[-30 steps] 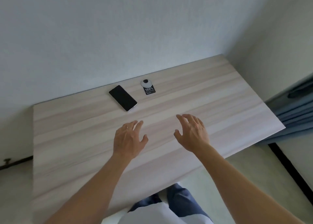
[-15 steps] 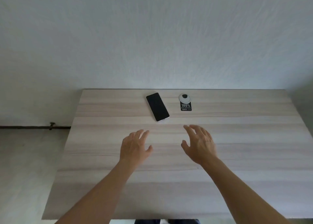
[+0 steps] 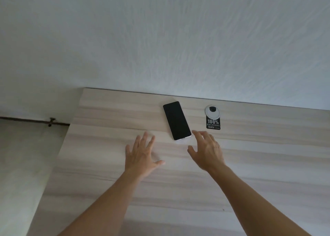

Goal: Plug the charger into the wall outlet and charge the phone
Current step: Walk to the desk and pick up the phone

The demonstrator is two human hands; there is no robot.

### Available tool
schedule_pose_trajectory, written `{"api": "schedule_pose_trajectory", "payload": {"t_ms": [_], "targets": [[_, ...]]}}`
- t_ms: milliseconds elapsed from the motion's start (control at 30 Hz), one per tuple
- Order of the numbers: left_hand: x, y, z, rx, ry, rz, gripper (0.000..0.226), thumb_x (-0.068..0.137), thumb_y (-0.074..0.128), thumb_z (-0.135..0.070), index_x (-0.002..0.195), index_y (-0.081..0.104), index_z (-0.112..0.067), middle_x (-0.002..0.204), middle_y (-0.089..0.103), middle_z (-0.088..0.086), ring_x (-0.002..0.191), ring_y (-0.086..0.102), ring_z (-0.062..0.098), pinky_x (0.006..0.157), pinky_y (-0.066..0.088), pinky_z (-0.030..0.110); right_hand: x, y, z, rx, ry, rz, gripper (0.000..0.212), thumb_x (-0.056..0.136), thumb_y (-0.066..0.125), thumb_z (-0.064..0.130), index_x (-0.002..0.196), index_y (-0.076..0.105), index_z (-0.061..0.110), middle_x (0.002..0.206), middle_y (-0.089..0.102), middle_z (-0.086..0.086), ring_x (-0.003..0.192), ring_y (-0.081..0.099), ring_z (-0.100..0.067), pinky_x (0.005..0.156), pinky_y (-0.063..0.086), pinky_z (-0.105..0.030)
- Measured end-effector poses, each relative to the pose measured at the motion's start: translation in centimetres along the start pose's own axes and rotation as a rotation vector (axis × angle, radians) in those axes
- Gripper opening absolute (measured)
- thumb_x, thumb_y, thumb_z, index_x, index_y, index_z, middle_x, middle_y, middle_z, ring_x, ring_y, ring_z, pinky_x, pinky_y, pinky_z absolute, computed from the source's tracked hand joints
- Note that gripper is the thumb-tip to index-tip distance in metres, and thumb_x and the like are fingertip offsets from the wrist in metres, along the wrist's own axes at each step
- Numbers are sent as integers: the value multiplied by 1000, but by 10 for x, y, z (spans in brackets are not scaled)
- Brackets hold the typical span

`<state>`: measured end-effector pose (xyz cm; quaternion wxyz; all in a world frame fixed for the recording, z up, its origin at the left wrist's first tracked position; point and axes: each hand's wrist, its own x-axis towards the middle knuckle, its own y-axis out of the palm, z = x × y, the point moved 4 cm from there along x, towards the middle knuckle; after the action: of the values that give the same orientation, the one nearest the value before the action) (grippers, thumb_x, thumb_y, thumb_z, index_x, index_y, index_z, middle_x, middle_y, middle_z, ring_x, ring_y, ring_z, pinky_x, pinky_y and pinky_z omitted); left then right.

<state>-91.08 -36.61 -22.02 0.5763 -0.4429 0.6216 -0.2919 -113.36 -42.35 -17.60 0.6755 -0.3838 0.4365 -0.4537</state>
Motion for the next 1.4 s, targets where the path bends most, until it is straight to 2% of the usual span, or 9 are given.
{"api": "schedule_pose_trajectory", "payload": {"t_ms": [100, 467, 667, 800, 967, 1100, 1167, 1267, 1400], "targets": [[4, 9, 1, 8, -5, 23, 120, 68, 53, -83, 151, -19, -35, 159, -30, -1, 148, -20, 28, 117, 10, 64, 22, 7, 2, -14, 21, 20, 57, 88, 61, 43, 138, 48, 18, 127, 56, -7, 114, 54, -28, 87, 51, -41], [5, 12, 1, 1, -13, 10, 121, 69, 53, -83, 149, -24, -35, 157, -36, -1, 146, -26, 27, 117, 7, 65, 93, 19, 30, -48, 176, 23, 73, 76, 63, 70, 116, 52, 11, 110, 53, -7, 99, 51, -26, 80, 49, -38], [6, 11, 0, -36, -15, 21, 120, 69, 57, -79, 151, -20, -36, 158, -33, -3, 146, -27, 26, 116, 7, 67, 115, 24, 29, 203, 414, 95, 76, 64, 81, 57, 112, 48, 8, 109, 58, -12, 104, 56, -32, 78, 51, -43], [4, 11, 0, -37, -18, 18, 121, 69, 58, -79, 151, -19, -35, 158, -33, -3, 146, -27, 26, 115, 9, 68, 119, 31, 24, 320, 445, 158, 72, 63, 84, 52, 107, 51, 7, 100, 63, -10, 90, 59, -28, 71, 52, -41], [3, 10, -1, -54, -26, 18, 120, 69, 60, -78, 151, -17, -35, 159, -31, -3, 147, -26, 25, 115, 7, 68, 114, 34, 34, 259, 478, 117, 84, 67, 81, 53, 124, 46, 2, 123, 49, -15, 115, 52, -35, 79, 46, -41], [3, 11, -1, -52, -22, 11, 119, 69, 59, -78, 152, -16, -35, 160, -30, -3, 147, -25, 25, 115, 7, 68, 112, 35, 35, 277, 494, 107, 92, 61, 84, 56, 126, 46, 3, 124, 50, -14, 117, 51, -33, 85, 49, -43], [4, 12, -1, -48, -17, 6, 119, 69, 59, -78, 152, -15, -35, 160, -30, -3, 147, -25, 26, 115, 7, 68, 114, 35, 33, 307, 477, 148, 85, 62, 85, 54, 120, 46, 6, 115, 54, -11, 107, 56, -31, 78, 51, -43], [4, 13, 0, -56, -21, 9, 121, 68, 60, -78, 152, -15, -36, 160, -30, -4, 147, -25, 25, 115, 7, 69, 110, 33, 38, 393, 404, 170, 60, 73, 82, 41, 111, 47, 10, 100, 60, -8, 91, 60, -29, 66, 50, -40], [4, 9, 0, -92, -30, 37, 120, 66, 61, -80, 153, -10, -37, 161, -27, -6, 148, -24, 23, 115, 5, 69, 91, 30, 38, 634, 360, 163, 29, 86, 71, 22, 104, 53, 9, 103, 64, -12, 92, 64, -30, 75, 56, -44]]}}
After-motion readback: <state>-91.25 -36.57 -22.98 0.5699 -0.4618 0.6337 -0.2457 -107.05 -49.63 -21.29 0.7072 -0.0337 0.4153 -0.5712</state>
